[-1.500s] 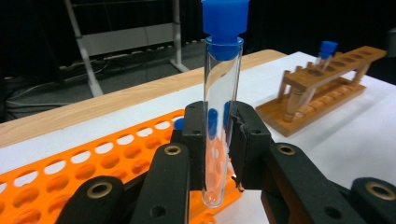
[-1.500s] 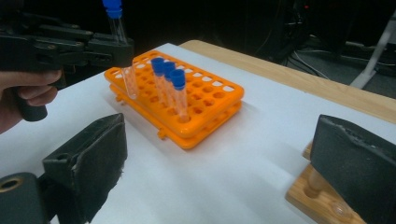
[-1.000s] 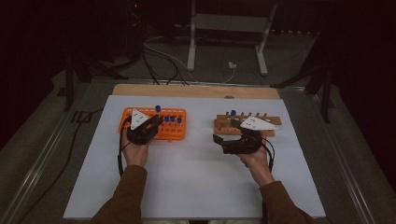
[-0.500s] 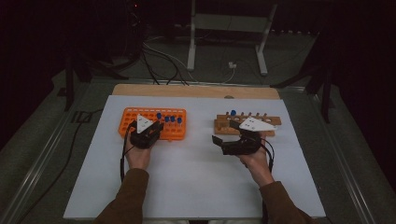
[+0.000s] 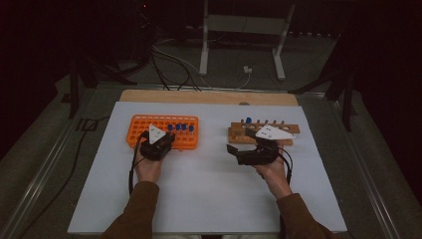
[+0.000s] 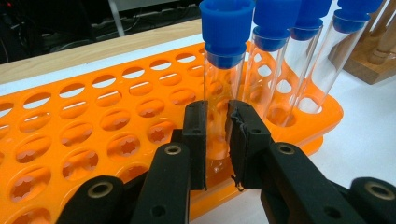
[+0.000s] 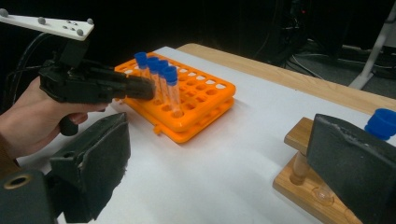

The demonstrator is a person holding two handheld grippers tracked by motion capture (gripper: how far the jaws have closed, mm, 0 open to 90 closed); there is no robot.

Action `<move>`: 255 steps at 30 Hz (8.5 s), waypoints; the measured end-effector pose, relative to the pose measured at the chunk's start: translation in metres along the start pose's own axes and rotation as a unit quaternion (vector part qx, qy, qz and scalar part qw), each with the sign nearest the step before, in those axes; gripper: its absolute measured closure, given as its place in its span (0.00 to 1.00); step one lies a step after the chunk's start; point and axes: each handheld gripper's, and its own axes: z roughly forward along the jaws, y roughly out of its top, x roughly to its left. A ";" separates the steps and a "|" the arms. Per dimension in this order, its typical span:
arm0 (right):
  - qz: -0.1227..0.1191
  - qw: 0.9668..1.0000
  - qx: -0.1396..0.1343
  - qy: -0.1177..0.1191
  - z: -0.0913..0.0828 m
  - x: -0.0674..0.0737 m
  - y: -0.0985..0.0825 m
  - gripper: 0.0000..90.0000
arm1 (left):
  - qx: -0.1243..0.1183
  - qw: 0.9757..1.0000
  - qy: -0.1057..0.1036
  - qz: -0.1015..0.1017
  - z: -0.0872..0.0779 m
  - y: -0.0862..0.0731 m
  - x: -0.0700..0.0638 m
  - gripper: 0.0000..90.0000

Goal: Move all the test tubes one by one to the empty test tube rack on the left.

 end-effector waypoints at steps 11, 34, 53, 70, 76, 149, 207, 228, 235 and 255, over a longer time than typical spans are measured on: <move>0.004 1.000 0.003 -0.009 0.000 -0.005 -0.001 0.07 | -0.003 0.999 -0.018 -0.038 -0.005 0.001 0.003 0.72; 0.003 0.999 0.016 -0.049 0.000 -0.016 0.000 0.07 | -0.029 0.997 -0.035 -0.060 -0.063 0.001 0.007 0.37; 0.006 0.996 0.025 -0.091 0.005 -0.033 0.010 0.07 | -0.052 0.997 -0.004 -0.065 -0.101 -0.002 0.018 0.01; 0.026 0.993 0.046 -0.102 0.020 -0.062 0.021 0.11 | -0.052 0.995 0.006 -0.083 -0.104 -0.005 0.027 0.01; 0.039 0.992 0.053 -0.106 0.031 -0.070 0.013 0.14 | -0.052 0.995 0.009 -0.086 -0.103 -0.005 0.027 0.01; -0.002 0.991 -0.002 -0.137 0.020 -0.059 0.022 0.86 | -0.042 0.994 0.010 -0.098 -0.100 -0.010 0.027 0.01; -0.033 0.997 0.020 0.074 0.065 0.057 0.041 0.85 | -0.054 0.995 -0.081 0.018 -0.071 0.040 -0.058 0.12; -0.039 0.994 0.030 0.101 0.071 0.067 0.041 0.85 | -0.057 0.991 -0.099 0.068 -0.058 0.041 -0.077 0.86; -0.017 0.993 0.023 0.118 0.066 0.059 0.042 0.53 | -0.063 0.992 -0.088 0.059 -0.060 0.041 -0.068 0.87; -0.023 0.999 0.023 0.019 0.030 0.027 0.024 0.04 | -0.098 0.995 -0.008 -0.009 -0.071 0.038 -0.010 0.87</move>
